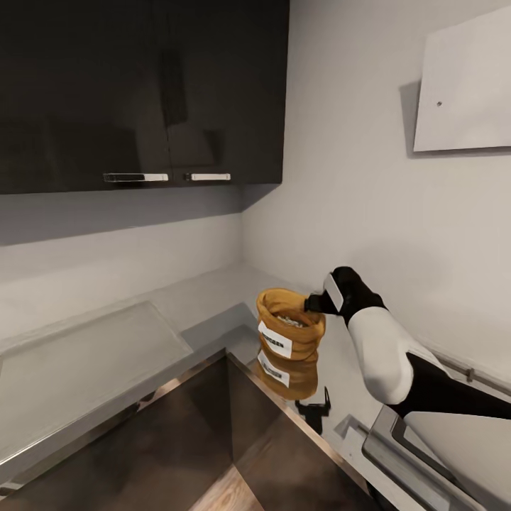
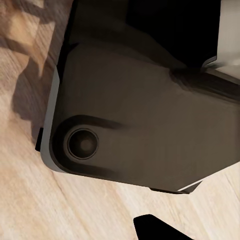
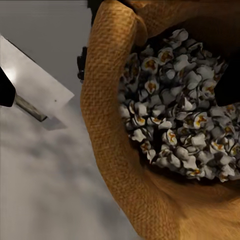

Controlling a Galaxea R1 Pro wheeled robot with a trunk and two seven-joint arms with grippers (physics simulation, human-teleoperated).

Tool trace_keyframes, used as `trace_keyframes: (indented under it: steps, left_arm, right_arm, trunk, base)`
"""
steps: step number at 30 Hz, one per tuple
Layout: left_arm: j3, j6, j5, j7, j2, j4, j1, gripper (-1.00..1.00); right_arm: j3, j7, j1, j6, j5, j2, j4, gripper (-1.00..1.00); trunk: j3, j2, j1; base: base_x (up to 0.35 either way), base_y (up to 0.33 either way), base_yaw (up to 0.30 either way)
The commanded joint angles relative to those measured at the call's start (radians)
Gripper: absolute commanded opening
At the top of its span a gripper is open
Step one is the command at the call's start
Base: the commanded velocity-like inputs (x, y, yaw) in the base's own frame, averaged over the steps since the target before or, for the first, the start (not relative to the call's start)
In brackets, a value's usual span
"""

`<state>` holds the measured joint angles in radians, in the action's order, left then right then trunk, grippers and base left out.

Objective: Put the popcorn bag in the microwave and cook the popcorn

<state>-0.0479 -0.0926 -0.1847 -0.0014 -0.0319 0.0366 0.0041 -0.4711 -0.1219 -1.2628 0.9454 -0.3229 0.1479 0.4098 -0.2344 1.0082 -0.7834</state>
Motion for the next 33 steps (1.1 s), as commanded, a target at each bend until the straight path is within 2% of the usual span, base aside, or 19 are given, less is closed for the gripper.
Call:
trace_keyframes:
  steps: [1,18,20,25,33]
  left_arm:
    - [-0.004,-0.001,-0.004,0.0,0.0,0.002,0.0,1.0]
    - [-0.004,-0.003,-0.004,0.0,0.0,0.002,0.0,1.0]
    - [-0.004,-0.003,-0.004,0.0,0.0,0.002,0.0,1.0]
    - [-0.004,-0.003,-0.004,0.0,0.0,0.002,0.0,1.0]
    - [-0.004,-0.003,-0.004,0.0,0.0,0.002,0.0,1.0]
  right_arm:
    - [-0.007,-0.003,-0.001,0.002,-0.005,0.001,-0.008,1.0]
    - [-0.008,-0.005,-0.001,0.0,-0.008,-0.001,-0.032,1.0]
    - [-0.008,-0.005,0.0,-0.012,-0.007,-0.001,-0.035,1.0]
    - [-0.008,-0.005,0.0,-0.084,-0.012,-0.003,-0.125,1.0]
    - [-0.009,-0.007,0.001,-0.098,-0.008,-0.011,-0.136,1.0]
  trunk:
    - [-0.001,0.001,0.0]
    - [-0.001,0.001,0.0]
    - [-0.001,0.001,0.0]
    - [-0.001,0.001,0.0]
    - [-0.001,0.001,0.0]
  base:
    - [0.005,0.0,0.0]
    - [-0.035,0.0,0.0]
    - [0.0,0.0,0.0]
    - [0.0,0.0,0.0]
    - [0.0,0.0,0.0]
